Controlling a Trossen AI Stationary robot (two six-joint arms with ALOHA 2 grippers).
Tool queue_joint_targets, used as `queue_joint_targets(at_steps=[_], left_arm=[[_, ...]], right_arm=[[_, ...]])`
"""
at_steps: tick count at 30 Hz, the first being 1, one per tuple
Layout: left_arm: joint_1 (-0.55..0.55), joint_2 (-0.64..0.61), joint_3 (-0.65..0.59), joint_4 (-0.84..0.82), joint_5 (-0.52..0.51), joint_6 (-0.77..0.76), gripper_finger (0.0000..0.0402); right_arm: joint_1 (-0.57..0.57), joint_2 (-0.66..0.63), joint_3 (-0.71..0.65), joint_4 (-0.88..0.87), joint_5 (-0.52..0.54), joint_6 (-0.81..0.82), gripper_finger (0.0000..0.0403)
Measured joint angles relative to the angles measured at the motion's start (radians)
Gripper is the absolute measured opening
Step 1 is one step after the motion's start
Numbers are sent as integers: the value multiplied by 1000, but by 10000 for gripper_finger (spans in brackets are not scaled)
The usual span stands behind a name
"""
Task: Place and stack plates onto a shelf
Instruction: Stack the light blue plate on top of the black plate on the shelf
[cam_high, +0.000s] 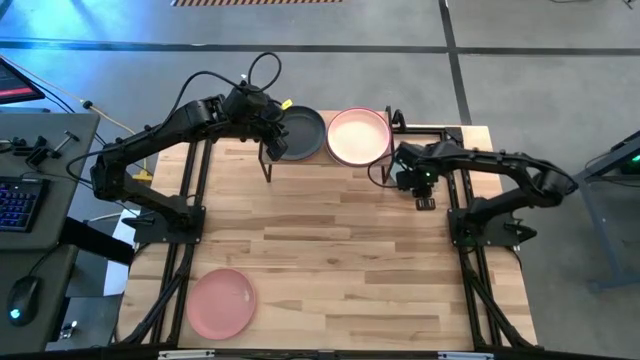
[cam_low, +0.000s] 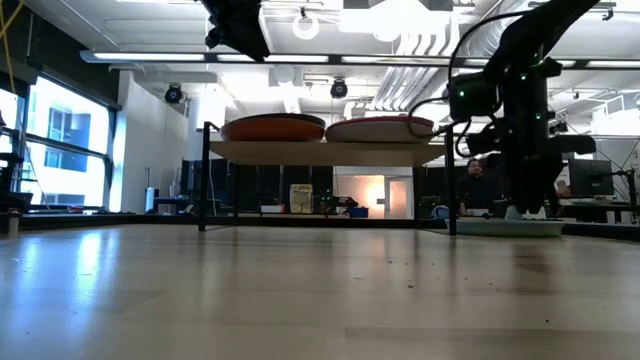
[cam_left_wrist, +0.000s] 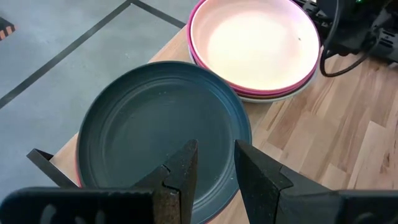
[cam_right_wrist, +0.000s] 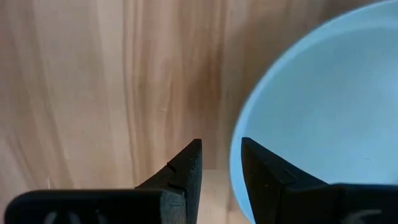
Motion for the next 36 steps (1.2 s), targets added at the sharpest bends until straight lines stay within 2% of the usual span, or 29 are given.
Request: queue_joint_targets(at_steps=[17,21,25,36], left_arm=[[0,0,0,-2,1,-17,97],[0,0,0,-3,1,-17,97],[0,0,0,-3,1,-17,97],[0,0,0,-4,1,-17,97]], right_arm=[[5,70,4,99,2,51,91],[5,80,5,118,30,71,91],[5,80,5,111,1,99,91],[5,82,3,90,4,150,91]])
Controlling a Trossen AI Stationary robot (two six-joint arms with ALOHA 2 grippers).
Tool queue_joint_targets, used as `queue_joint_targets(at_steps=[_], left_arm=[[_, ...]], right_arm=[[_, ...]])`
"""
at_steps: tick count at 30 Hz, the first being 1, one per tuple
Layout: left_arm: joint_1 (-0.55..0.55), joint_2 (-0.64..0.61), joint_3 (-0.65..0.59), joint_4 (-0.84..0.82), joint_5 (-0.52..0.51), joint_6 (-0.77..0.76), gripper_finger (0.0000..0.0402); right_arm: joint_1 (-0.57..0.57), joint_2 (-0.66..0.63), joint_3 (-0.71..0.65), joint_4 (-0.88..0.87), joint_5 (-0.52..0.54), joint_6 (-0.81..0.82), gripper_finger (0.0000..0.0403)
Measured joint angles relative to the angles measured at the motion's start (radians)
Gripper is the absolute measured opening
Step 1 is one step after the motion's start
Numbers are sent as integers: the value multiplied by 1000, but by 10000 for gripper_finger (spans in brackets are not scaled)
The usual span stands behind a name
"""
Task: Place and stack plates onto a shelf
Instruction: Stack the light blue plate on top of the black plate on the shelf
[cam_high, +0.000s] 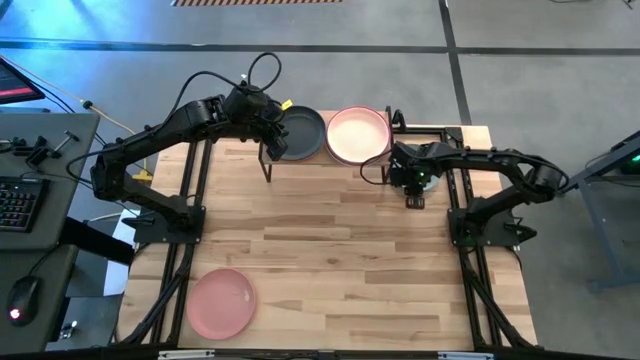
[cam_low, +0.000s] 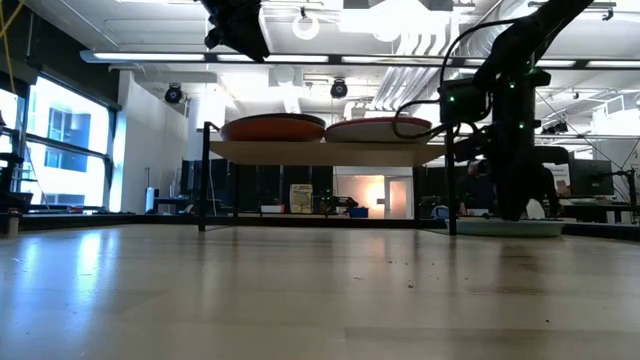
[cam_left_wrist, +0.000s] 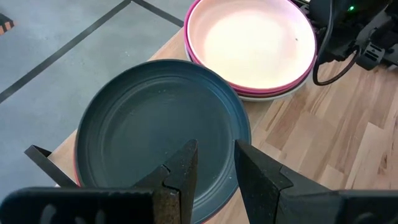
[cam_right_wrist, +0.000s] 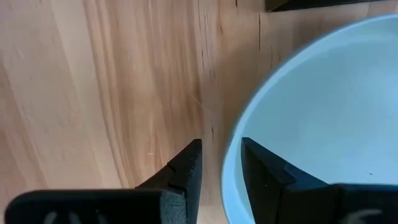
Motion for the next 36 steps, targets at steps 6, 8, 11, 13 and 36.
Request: queue_joint_targets(at_steps=[6,8,11,13,36], left_arm=[[0,0,0,0,0,-8,97],[0,0,0,0,0,-8,97],[0,0,0,0,0,-9,97],[0,0,0,0,0,-9,97],[0,0,0,1,0,-29,97]], right_arm=[[0,-1,0,-62,-1,-2,91],[0,-2,0,-74,17,-13,91],[-11,-1,0,-69,-6,-16,91],[-14,-1,-7,-58,-23,-2,91],[12,-49,-147,22,-3,13,81]])
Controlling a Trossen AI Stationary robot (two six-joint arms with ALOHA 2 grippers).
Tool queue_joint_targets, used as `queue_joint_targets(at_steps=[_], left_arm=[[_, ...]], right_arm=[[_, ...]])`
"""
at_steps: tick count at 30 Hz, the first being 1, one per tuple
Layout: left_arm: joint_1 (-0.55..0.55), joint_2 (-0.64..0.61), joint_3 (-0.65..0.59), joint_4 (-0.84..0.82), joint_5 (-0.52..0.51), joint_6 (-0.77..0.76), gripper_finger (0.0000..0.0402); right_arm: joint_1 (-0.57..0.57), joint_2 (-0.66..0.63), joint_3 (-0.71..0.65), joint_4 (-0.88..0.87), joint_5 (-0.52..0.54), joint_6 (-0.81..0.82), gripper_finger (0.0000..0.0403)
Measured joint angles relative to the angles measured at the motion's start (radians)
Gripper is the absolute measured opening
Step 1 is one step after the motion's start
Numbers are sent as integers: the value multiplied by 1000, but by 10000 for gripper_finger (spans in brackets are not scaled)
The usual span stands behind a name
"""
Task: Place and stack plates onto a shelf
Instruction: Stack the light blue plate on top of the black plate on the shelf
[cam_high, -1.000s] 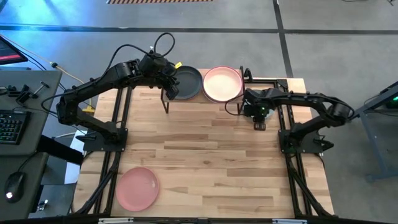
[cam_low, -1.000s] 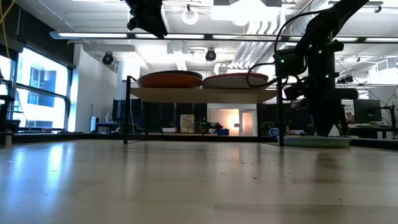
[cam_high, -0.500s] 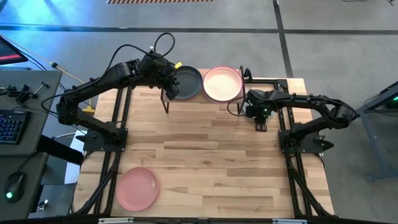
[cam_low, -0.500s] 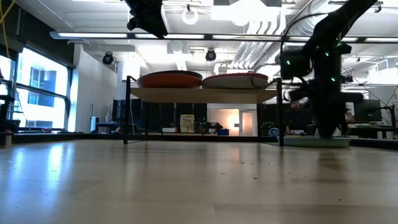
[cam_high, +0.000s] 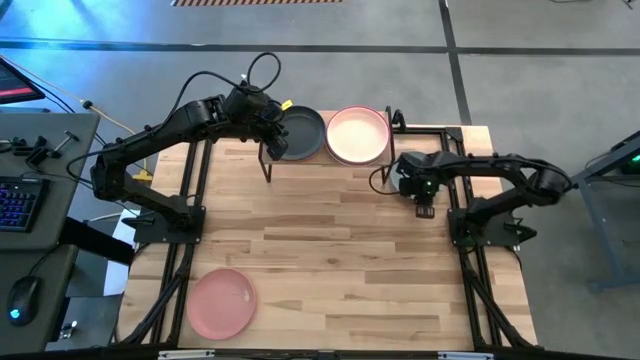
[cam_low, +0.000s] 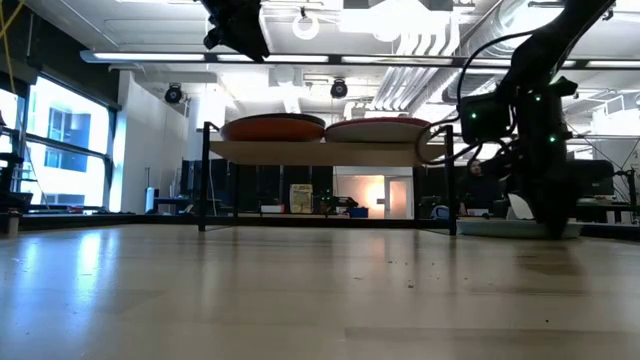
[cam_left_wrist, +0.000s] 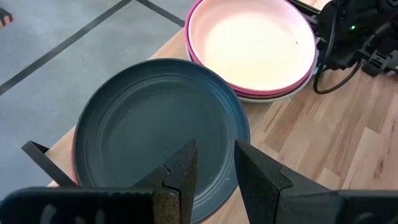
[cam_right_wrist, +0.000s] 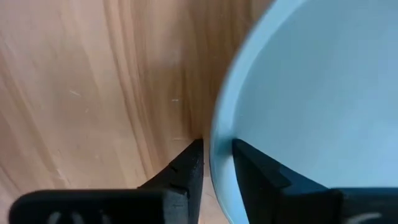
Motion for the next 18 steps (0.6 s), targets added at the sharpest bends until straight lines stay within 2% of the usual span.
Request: queue_joint_targets(at_steps=[6,18], left_arm=[[0,0,0,0,0,-4,97],[0,0,0,0,0,-6,97]], right_arm=[[8,2,30,-33,12,41,8],[8,1,117,-176,12,95,1]])
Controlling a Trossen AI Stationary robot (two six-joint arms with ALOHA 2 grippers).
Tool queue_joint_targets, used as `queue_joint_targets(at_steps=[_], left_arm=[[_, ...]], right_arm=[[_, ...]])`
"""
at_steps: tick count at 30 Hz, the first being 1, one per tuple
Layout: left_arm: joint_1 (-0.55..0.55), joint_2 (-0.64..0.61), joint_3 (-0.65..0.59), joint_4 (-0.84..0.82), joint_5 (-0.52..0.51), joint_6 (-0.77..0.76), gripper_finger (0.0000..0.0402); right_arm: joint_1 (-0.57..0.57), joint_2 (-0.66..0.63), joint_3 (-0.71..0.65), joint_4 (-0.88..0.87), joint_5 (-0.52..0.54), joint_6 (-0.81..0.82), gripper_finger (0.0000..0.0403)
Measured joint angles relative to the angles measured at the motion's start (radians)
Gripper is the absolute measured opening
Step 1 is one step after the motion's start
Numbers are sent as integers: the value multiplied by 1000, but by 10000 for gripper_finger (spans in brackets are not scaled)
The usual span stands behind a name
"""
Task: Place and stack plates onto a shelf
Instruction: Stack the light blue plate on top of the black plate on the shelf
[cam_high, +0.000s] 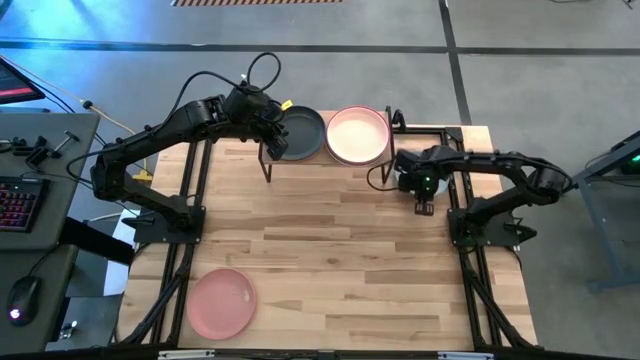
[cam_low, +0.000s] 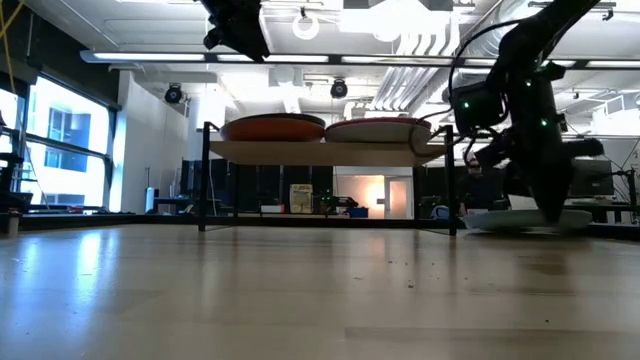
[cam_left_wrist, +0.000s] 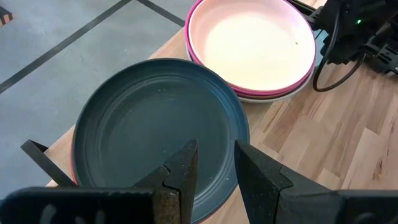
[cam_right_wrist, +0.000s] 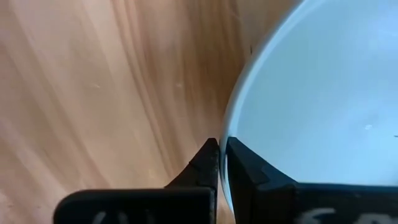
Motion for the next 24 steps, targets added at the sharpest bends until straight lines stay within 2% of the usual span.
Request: queue_joint_targets(at_steps=[11,24], left_arm=[[0,0,0,0,0,0,97],[0,0,0,0,5,1,97]], right_arm=[[-1,-47,112,-132,-27,70,0],[-83,-173,240,-232,-54,129,0]])
